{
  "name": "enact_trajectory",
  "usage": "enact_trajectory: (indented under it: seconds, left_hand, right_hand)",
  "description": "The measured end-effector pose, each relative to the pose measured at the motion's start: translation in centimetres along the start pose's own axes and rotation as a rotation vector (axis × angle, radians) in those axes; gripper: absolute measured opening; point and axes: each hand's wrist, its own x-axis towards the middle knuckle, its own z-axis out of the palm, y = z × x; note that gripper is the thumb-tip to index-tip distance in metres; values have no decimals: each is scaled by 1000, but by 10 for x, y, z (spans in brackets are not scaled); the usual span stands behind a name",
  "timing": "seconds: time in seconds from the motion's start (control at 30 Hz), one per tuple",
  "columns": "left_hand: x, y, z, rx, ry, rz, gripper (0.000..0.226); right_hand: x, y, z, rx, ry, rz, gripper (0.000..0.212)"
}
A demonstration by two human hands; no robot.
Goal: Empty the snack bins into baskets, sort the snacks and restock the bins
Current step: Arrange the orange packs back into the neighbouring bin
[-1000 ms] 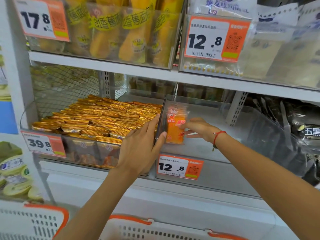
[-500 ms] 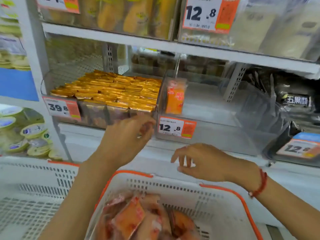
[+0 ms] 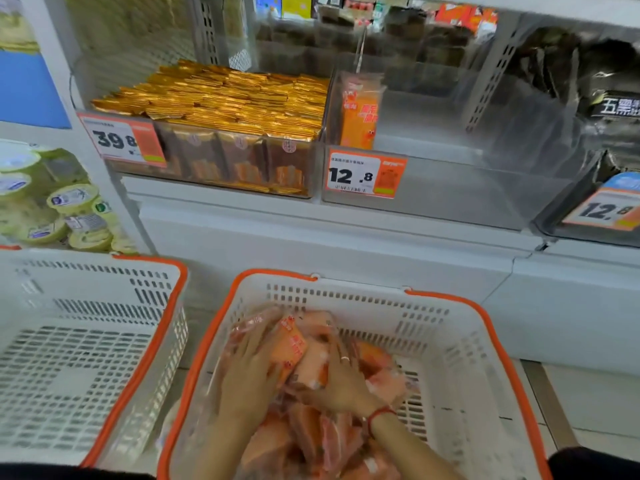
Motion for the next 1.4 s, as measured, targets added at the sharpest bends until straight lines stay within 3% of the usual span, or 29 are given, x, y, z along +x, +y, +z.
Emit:
enact_trajectory:
  seconds: [0.07, 0.13, 0.2, 0.27, 0.33, 0.4, 0.5, 0.6, 0.83, 0.9, 0.97, 1.1, 1.17, 1.23, 1.3, 1.4]
  left_hand:
    - [5, 9, -2, -45, 54, -128, 80]
    - [10, 18, -6, -14, 0, -267, 81]
    - [15, 25, -8, 113, -153, -327, 62]
    - [17, 27, -9, 141, -242, -320, 40]
    - [19, 27, -9, -13, -280, -357, 29]
    - [22, 33, -9, -231, -305, -403, 23]
    - [25, 61, -17, -728, -256, -494, 18]
    - [30, 89, -28, -1017, -206, -546, 17]
    - [27, 115, -35, -1044, -362, -493, 3]
    - [27, 114, -32, -1092, -410, -510, 11]
    - [25, 112, -28, -1157, -403, -573, 17]
    - [25, 103, -20, -1274, -253, -688, 24]
    - [26, 105, -21, -1289, -218, -694, 27]
    - [27, 111, -24, -1337, -218, -685, 30]
    - [28, 116, -28, -1368, -215, -642, 32]
    - [31, 116, -32, -1397, -159, -573, 35]
  right_hand:
    - [1, 6, -9, 55, -25, -23, 147]
    - [-7, 10, -28, 108, -86, -64, 136]
    - [-17, 20, -48, 81, -135, -80, 118]
    - [-26, 32, -71, 101, -123, -33, 86]
    - [-36, 37, -95, 307, -98, 44, 68]
    - [-45, 29, -114, 737, -72, 69, 72]
    - [-55, 15, -128, 1419, -166, -85, 55]
    - [-59, 10, -135, 1556, -131, -95, 36]
    - [-58, 32, -147, 1443, 89, -11, 51]
    - [-57, 31, -145, 1464, 118, 9, 47]
    - [-58, 33, -141, 1635, 107, 48, 42]
    - [-67, 36, -141, 2119, -48, 5, 50]
    - [-71, 30, -140, 2125, -135, -19, 65]
    - [-71, 20, -139, 1940, -168, 18, 73]
    - [-68, 15, -134, 1646, -84, -10, 81]
    - [-63, 0, -128, 1138, 141, 37, 61]
